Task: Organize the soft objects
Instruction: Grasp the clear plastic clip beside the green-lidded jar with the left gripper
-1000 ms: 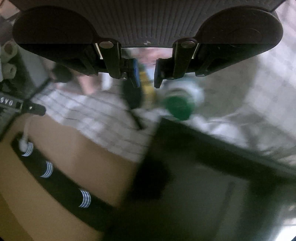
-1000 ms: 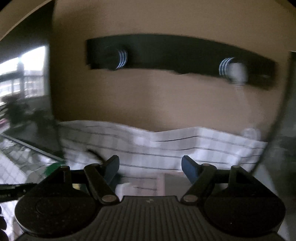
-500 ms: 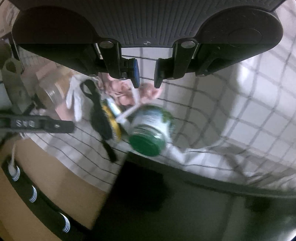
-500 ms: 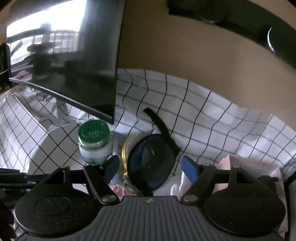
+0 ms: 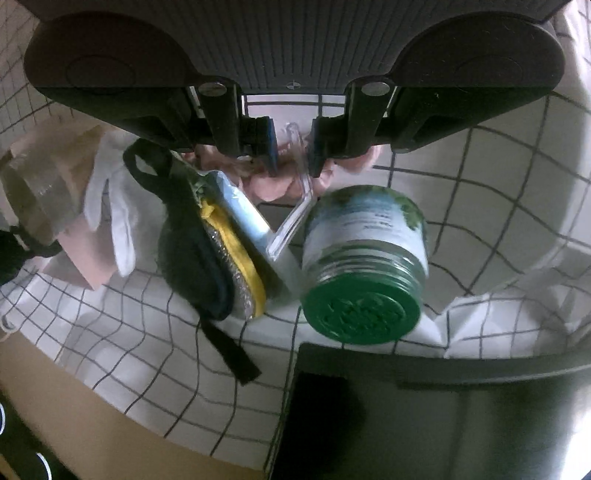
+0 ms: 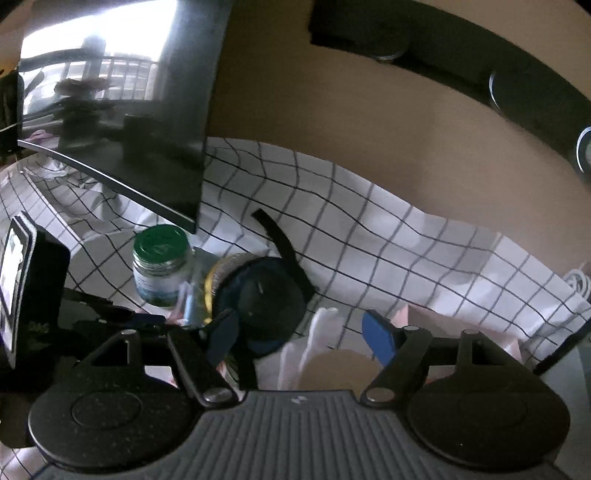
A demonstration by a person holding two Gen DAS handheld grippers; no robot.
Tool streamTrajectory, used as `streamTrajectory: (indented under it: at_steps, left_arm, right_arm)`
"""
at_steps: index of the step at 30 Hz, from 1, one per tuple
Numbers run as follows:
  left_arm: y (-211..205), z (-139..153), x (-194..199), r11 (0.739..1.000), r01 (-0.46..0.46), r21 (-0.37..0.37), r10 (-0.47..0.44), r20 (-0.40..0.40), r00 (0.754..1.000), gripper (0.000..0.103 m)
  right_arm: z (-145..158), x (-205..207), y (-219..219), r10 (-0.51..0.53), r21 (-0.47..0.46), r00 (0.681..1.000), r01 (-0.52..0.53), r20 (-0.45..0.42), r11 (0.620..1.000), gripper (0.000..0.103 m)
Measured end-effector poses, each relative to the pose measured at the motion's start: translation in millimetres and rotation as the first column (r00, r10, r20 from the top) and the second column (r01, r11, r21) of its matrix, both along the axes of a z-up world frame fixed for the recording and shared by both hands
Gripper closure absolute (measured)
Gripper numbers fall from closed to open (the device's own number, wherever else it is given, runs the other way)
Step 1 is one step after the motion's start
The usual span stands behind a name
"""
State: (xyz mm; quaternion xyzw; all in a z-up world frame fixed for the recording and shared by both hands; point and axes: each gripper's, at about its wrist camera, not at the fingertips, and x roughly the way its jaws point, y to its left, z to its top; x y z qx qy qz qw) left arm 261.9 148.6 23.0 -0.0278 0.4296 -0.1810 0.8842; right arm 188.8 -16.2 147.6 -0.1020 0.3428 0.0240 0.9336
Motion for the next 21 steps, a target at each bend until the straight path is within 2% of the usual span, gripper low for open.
streamTrajectory:
  at_steps: [5,8,14,15,17,21]
  left_arm:
    - [-1,-1,6,0.999,-0.034,-0.017,0.034,-0.039,0.999,0.081]
    - [3,-1,7,0.999,-0.024,-0.028,0.022,-0.051,0.998,0.081]
    - [-4,1,-5,0.998,0.043,0.039,-0.042,-0.017,0.999,0.081]
    - [-2,1,-6,0.999,0.036,0.04,-0.035,-0.018,0.999,0.086]
    - [2,-1,-7,1.0,0.01,0.023,-0.01,-0.03,1.0,0.092]
    - [22,-4,-17,0.999,-0.028,-0.039,0.026,-0.053,0.998,0.094]
  right_arm:
    - [-10,10,-4,-0.002,0.011,0.999,0.003,-0.044,1.0,0.028]
    - [-18,21,5,0.017,0.003,0.997,-0.017,-0.071,1.0,0.028]
    - [-27,39,22,0.059,0.03,0.993,-0.056,-0.107,0.998,0.028]
    - [-28,41,25,0.065,0.035,0.992,-0.062,-0.111,0.998,0.028]
    - [-30,44,28,0.07,0.04,0.99,-0.066,-0.12,0.997,0.028]
    - [-34,49,32,0.072,0.043,0.989,-0.067,-0.131,0.997,0.028]
